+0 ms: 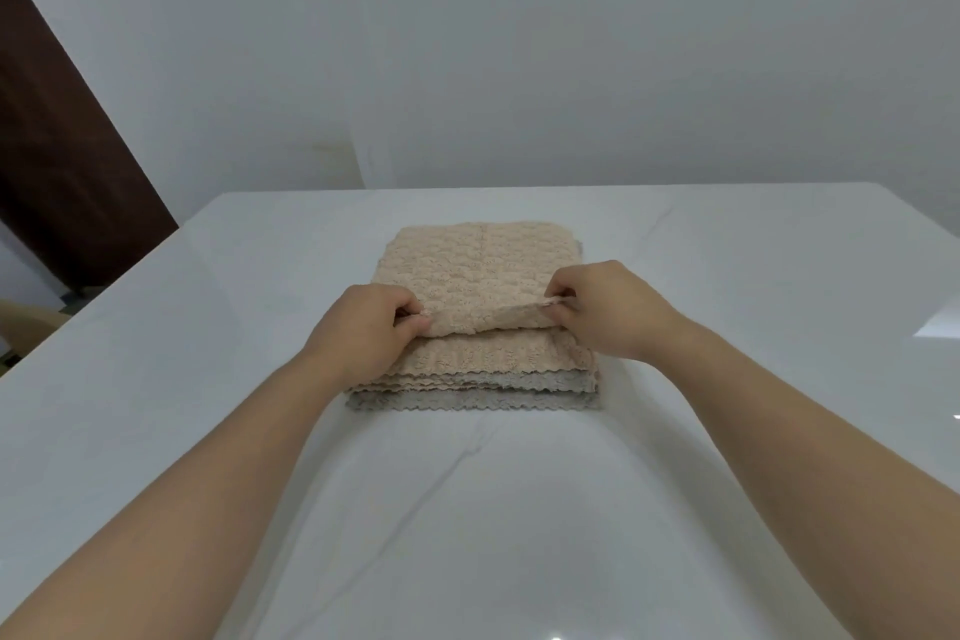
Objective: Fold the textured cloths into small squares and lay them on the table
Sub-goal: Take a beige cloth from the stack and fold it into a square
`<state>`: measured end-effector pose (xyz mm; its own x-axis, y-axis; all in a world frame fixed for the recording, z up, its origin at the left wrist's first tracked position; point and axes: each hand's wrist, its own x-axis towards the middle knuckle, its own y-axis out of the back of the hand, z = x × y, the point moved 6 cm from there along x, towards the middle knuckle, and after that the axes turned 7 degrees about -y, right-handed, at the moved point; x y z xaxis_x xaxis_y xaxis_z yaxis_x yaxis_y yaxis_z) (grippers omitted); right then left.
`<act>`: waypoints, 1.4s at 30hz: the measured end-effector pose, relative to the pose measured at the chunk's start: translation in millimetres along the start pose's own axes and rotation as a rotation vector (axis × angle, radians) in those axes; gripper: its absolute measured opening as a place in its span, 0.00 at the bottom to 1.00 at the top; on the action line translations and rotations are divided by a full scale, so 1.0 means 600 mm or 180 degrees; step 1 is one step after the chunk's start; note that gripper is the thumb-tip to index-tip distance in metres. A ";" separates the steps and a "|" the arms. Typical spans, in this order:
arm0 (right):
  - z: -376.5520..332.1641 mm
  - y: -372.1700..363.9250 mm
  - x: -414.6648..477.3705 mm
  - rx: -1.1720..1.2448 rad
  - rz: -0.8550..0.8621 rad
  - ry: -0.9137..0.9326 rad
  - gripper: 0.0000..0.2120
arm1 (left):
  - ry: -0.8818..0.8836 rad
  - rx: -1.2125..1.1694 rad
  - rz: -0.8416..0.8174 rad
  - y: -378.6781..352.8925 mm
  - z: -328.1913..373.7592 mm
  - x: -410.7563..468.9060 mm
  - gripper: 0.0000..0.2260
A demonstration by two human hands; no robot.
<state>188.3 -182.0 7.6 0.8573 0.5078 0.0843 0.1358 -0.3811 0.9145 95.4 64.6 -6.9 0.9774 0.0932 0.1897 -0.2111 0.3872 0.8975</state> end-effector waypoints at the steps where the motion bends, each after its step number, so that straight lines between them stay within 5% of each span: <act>1: 0.002 0.002 0.001 0.0022 0.0015 -0.0015 0.06 | 0.0001 -0.0006 0.0043 0.003 0.002 0.001 0.06; 14: 0.002 0.031 -0.015 0.0331 0.0261 -0.0103 0.10 | -0.0295 -0.0524 0.0343 0.029 0.061 -0.026 0.04; 23: 0.007 0.012 -0.074 -0.0169 -0.0129 0.0114 0.13 | -0.0330 -0.0763 0.0011 -0.002 0.093 -0.084 0.04; 28: -0.002 -0.016 -0.111 -0.0392 -0.0298 0.0459 0.16 | -0.0603 0.0133 -0.0504 -0.023 0.083 -0.114 0.25; 31: -0.018 -0.025 -0.130 -0.0695 -0.0444 0.0650 0.26 | -0.0684 0.0470 -0.0484 -0.025 0.077 -0.124 0.19; 36: -0.035 -0.040 -0.136 -0.0920 -0.0204 0.0886 0.11 | -0.0788 0.0634 -0.0359 -0.010 0.078 -0.139 0.13; 42: -0.053 -0.037 -0.145 -0.0828 0.0078 0.1045 0.09 | -0.0721 0.0502 -0.0265 0.003 0.077 -0.153 0.09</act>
<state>95.0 -192.9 -7.6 0.6492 0.7364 0.1906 -0.0487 -0.2098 0.9765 5.6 14.1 -4.3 0.9725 -0.1470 0.1809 -0.1432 0.2358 0.9612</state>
